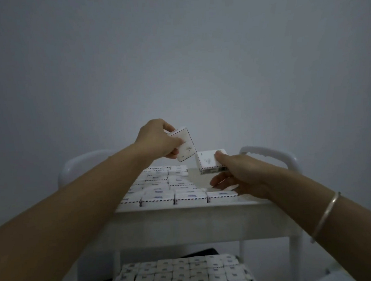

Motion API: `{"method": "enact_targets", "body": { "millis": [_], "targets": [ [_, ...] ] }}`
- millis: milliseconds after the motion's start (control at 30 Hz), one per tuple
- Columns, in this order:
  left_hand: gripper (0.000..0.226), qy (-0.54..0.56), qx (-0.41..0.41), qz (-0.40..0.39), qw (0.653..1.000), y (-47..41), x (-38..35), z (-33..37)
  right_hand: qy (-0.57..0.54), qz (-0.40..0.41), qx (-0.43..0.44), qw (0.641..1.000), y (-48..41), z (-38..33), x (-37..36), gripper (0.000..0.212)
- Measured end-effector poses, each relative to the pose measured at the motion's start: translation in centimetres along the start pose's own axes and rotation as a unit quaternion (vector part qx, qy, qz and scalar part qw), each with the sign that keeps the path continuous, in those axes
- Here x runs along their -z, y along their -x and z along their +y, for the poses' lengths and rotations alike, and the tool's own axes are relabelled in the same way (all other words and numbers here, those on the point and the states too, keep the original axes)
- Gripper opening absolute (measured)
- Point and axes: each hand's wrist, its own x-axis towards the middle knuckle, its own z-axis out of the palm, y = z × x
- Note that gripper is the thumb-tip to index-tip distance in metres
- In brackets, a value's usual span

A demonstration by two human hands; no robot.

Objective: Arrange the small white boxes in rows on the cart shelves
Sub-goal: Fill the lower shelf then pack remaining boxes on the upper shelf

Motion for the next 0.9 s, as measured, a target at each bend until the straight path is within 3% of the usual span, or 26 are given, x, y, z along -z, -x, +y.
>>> {"method": "enact_targets", "body": {
  "millis": [133,367,500,700,833,900],
  "targets": [
    [0.026,-0.053,-0.027,-0.012,0.998,-0.8,-1.0,0.4,-0.068,0.015,0.027,0.997,0.3,-0.1,0.4,0.045],
    [0.022,-0.119,-0.033,-0.097,0.988,-0.3,-2.3,-0.4,-0.056,0.019,0.039,0.997,0.9,-0.4,0.3,0.047],
    [0.028,-0.143,-0.025,-0.177,0.974,0.4,-2.0,-1.1,-0.039,0.041,0.033,0.998,0.8,-0.4,0.1,0.048],
    [0.024,-0.214,-0.037,-0.330,0.919,1.8,-2.2,-1.0,-0.008,0.068,0.033,0.997,0.7,-0.5,0.0,0.048],
    [0.010,-0.193,-0.036,-0.357,0.913,2.1,-1.6,-0.7,0.026,0.138,0.088,0.986,0.3,-0.5,0.0,0.040],
    [0.016,-0.180,-0.028,-0.368,0.912,2.4,-1.4,-0.4,0.076,0.185,0.142,0.969,0.1,-0.1,0.4,0.032]
  ]
}}
